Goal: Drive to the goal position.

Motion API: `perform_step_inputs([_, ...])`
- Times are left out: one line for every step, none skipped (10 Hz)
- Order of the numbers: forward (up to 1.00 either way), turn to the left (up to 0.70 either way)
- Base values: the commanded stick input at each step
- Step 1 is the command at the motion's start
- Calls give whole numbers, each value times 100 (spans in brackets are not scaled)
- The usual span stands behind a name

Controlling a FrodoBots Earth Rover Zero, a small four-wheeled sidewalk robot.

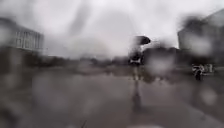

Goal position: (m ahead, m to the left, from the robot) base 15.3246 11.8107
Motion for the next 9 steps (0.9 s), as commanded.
perform_step_inputs([100,0])
perform_step_inputs([100,0])
perform_step_inputs([100,0])
perform_step_inputs([100,0])
perform_step_inputs([100,0])
perform_step_inputs([100,0])
perform_step_inputs([100,0])
perform_step_inputs([100,0])
perform_step_inputs([100,0])
